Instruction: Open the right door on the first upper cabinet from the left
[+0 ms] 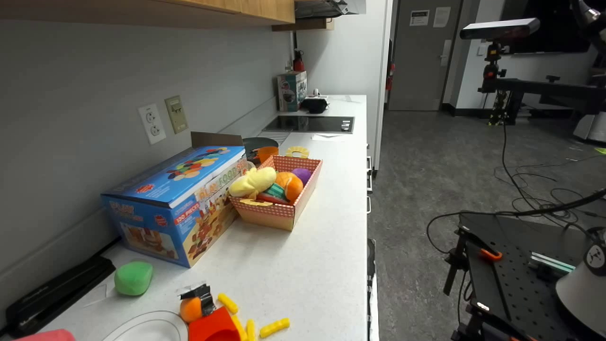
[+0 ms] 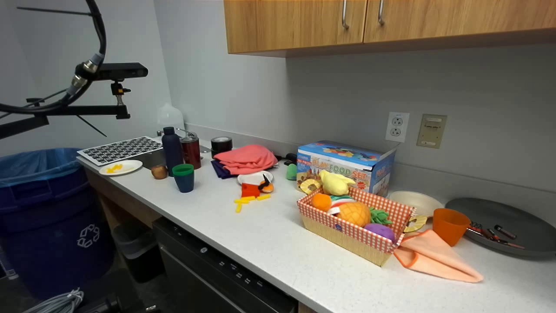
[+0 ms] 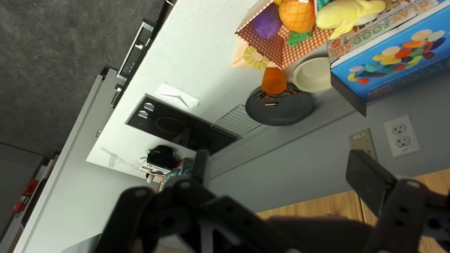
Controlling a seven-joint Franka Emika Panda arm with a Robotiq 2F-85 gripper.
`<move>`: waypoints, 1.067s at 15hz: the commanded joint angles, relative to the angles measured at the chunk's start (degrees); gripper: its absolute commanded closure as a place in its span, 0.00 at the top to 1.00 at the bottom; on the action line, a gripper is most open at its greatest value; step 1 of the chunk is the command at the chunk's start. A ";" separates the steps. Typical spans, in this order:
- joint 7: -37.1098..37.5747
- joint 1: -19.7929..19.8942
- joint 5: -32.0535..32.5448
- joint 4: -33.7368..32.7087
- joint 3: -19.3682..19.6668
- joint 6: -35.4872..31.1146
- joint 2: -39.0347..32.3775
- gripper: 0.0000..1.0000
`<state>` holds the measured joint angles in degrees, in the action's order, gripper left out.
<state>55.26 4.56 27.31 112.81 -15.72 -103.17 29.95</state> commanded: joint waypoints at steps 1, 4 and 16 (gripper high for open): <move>0.26 -0.71 0.34 -0.32 0.39 0.37 -0.27 1.00; 1.91 0.48 1.58 0.19 1.43 -2.74 -1.88 1.00; -3.69 0.68 -6.67 -0.12 9.79 -15.40 -9.03 1.00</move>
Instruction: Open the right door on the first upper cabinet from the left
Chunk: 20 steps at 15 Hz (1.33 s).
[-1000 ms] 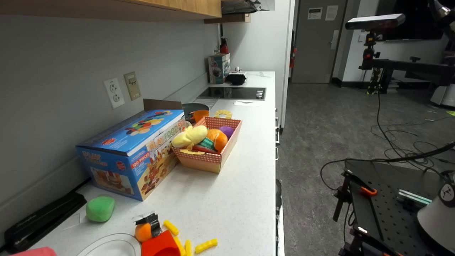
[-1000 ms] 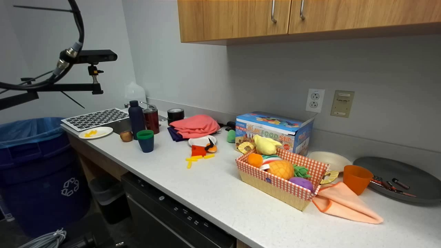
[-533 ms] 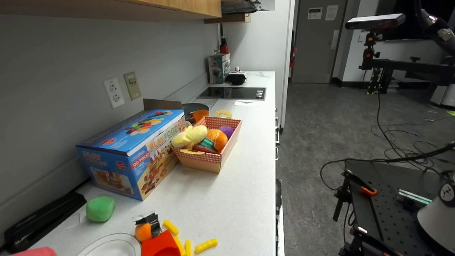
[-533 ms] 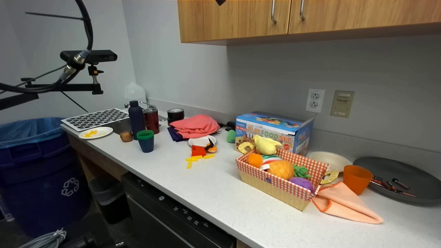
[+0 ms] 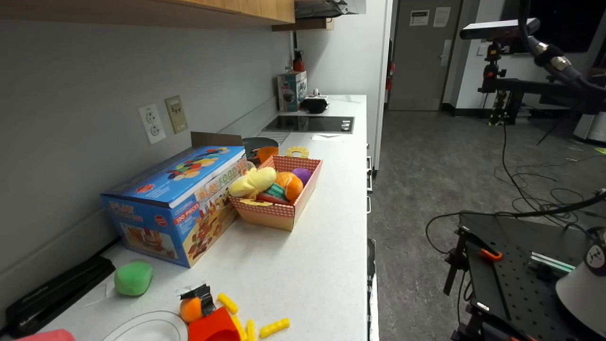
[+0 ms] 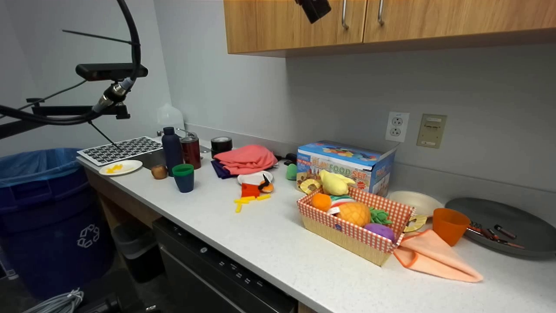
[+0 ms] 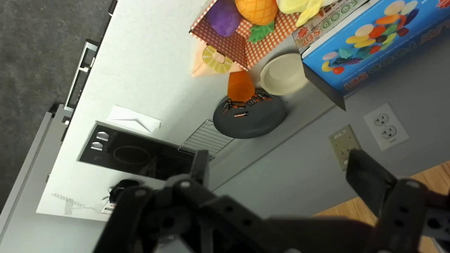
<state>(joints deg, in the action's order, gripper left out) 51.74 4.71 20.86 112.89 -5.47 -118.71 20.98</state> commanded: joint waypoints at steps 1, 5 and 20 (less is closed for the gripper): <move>-0.44 0.53 -0.61 -0.26 -0.30 -0.04 -0.29 1.00; -0.47 0.45 -0.82 -0.37 -0.32 -0.07 -0.30 1.00; -13.84 0.62 -0.67 -6.31 2.27 -7.25 -5.30 1.00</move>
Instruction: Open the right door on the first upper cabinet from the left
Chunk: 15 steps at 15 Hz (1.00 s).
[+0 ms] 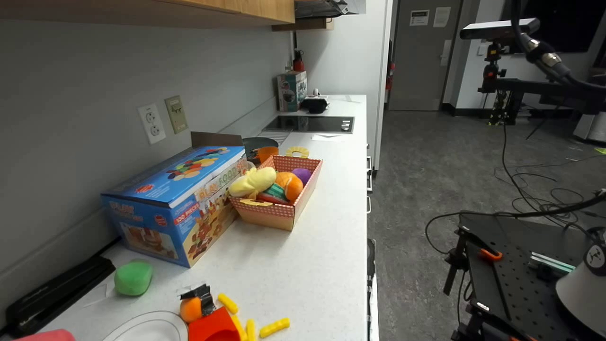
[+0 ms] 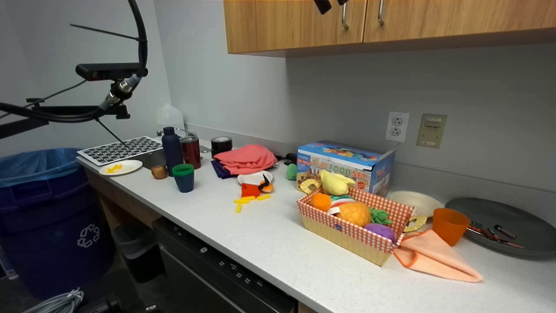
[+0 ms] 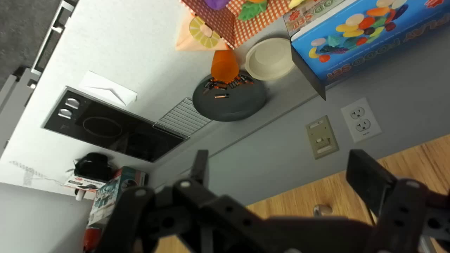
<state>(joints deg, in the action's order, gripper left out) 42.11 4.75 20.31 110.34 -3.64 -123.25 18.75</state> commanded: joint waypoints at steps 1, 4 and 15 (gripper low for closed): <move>-4.75 0.64 -0.36 -4.39 0.60 -3.70 -3.74 1.00; -3.08 0.88 -0.20 -2.95 0.00 -3.03 -2.76 1.00; -2.71 1.00 0.14 -4.16 0.02 -3.07 -3.93 1.00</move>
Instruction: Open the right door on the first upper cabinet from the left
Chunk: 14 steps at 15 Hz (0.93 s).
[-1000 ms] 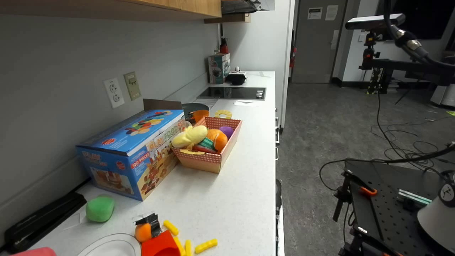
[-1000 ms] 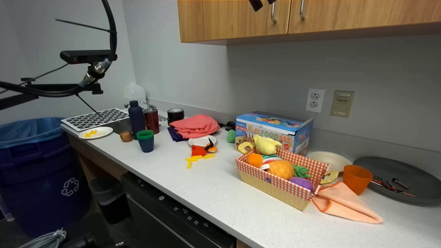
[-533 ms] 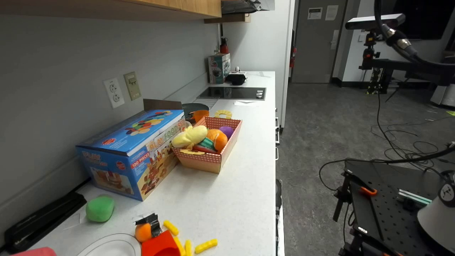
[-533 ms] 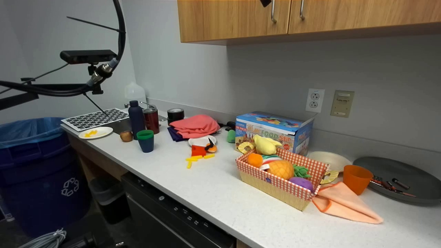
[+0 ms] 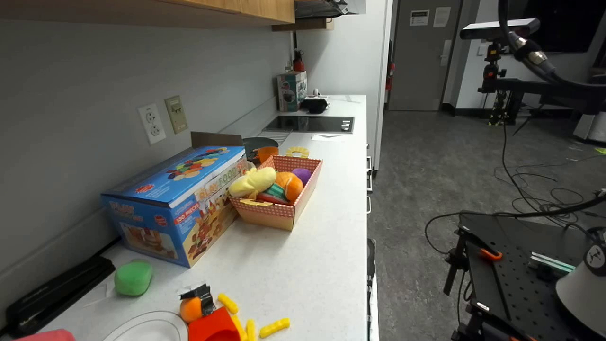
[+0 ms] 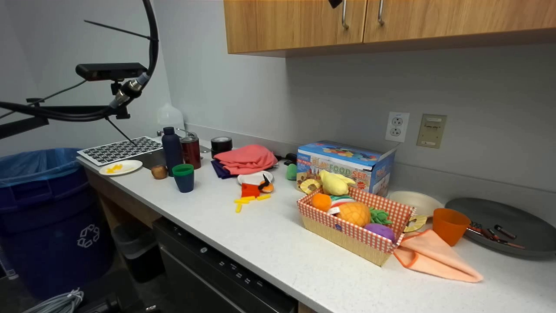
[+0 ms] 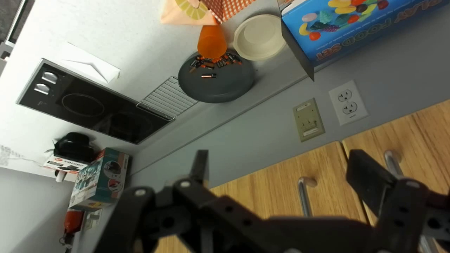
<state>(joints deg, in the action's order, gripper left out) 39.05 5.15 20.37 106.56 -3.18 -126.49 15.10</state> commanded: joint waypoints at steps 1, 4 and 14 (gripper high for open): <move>0.64 0.66 0.06 -0.39 -0.40 -0.06 -0.43 1.00; 0.10 0.41 -0.19 0.01 -0.37 0.12 -0.24 1.00; 0.81 0.51 -0.25 -0.46 -0.21 -1.07 -1.97 1.00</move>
<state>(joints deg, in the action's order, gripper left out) 39.32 5.15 20.37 106.97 -3.28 -126.48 14.38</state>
